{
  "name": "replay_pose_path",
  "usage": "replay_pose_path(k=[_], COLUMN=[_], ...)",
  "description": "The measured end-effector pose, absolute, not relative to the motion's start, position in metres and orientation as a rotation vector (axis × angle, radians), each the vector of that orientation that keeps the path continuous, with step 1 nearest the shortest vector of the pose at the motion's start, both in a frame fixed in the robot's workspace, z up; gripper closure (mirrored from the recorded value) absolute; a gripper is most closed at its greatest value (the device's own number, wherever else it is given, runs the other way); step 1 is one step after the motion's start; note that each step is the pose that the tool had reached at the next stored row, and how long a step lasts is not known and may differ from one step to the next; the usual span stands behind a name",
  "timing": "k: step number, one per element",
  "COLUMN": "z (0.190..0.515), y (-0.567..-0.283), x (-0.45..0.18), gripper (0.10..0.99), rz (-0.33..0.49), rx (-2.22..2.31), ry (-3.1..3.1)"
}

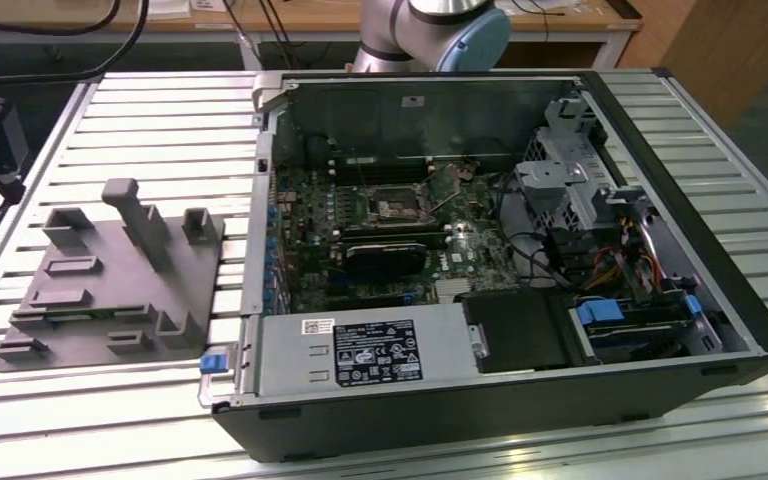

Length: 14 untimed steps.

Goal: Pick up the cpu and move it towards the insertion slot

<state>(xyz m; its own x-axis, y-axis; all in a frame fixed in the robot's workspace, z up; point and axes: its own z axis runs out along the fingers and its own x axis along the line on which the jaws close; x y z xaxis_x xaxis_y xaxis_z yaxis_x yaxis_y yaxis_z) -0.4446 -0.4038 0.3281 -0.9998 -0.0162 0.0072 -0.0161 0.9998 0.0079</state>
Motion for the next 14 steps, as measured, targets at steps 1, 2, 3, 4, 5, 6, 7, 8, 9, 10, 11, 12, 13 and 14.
replay_pose_path(k=[1, 2, 3, 4, 5, 6, 7, 8, 9, 10, 11, 12, 13, 14], z=[0.33, 0.331, 0.333, 0.335, 0.336, 0.338, 0.34, 0.343, 0.345, 0.347, 0.35, 0.352, 0.354, 0.356], y=[-0.404, -0.404, -0.404, -0.404, -0.404, -0.404, -0.404, -0.404, -0.404, -0.404, -0.404, -0.404, -0.404, -0.404], x=[-0.445, -0.445, -0.445, -0.445, -0.445, -0.445, -0.445, -0.445, -0.445, -0.445, -0.445, -0.445, -0.445, -0.445], gripper=[0.541, 0.541, 0.541, 0.541, 0.541, 0.541, 0.541, 0.541, 0.541, 0.541, 0.541, 0.541, 0.541, 0.541], rz=[-0.012, -0.012, -0.012, -0.012, -0.012, -0.012, -0.012, -0.012, -0.012, -0.012, -0.012, -0.012, -0.012, -0.012], rx=[0.025, 0.025, 0.025, 0.025, 0.025, 0.025, 0.025, 0.025, 0.025, 0.025, 0.025, 0.025, 0.025, 0.025], ry=[-3.134, -3.134, -3.134, -3.134, -3.134, -3.134, -3.134, -3.134, -3.134, -3.134, -3.134, -3.134, -3.134, -3.134])
